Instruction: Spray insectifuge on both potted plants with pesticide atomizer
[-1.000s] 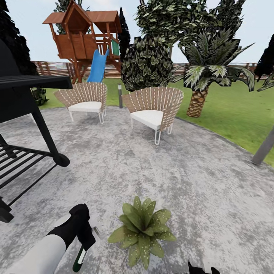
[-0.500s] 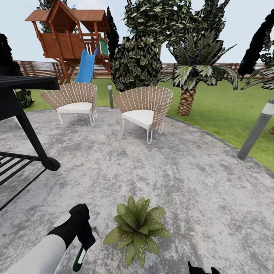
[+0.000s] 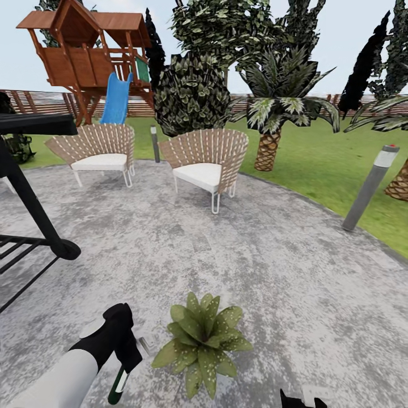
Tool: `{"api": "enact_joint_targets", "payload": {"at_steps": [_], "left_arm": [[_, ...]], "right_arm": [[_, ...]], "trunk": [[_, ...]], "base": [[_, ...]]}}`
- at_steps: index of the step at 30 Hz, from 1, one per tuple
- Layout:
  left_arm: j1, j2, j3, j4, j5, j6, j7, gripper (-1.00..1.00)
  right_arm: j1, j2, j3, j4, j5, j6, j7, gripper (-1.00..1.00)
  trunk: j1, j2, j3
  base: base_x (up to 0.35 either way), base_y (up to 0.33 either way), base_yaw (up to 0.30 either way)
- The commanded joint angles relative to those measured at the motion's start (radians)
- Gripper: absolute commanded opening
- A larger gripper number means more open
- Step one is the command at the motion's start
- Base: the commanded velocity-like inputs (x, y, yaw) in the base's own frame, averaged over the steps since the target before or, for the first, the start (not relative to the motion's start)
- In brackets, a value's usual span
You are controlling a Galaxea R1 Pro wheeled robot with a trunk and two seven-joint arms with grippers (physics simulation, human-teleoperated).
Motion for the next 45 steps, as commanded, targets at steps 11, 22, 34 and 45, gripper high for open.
{"api": "enact_joint_targets", "payload": {"at_steps": [11, 22, 34, 45], "left_arm": [[0.000, 0.001, -0.004, -0.002, -0.003, 0.008, -0.007, -1.00], [-0.001, 0.000, -0.004, 0.000, 0.004, 0.007, -0.054, -1.00], [-0.016, -0.011, -0.059, -0.003, -0.084, 0.006, -0.186, -1.00], [-0.023, -0.014, -0.064, -0.007, -0.194, 0.007, -0.190, -1.00]], "right_arm": [[-0.001, 0.000, -0.008, 0.001, 0.011, -0.004, -0.001, 1.00], [-0.001, 0.000, -0.009, 0.000, 0.011, -0.004, -0.001, 1.00], [-0.001, 0.000, -0.008, 0.000, 0.011, -0.004, -0.002, 1.00], [-0.001, 0.000, -0.009, 0.001, 0.011, -0.004, -0.001, 1.00]], "trunk": [[0.000, 0.000, -0.001], [0.000, 0.000, -0.001], [0.000, 0.000, -0.001], [0.000, 0.000, -0.001]], "base": [[-0.006, 0.077, 0.000], [-0.019, 0.000, 0.000], [-0.092, 0.000, 0.000], [-0.080, 0.000, 0.000]]}}
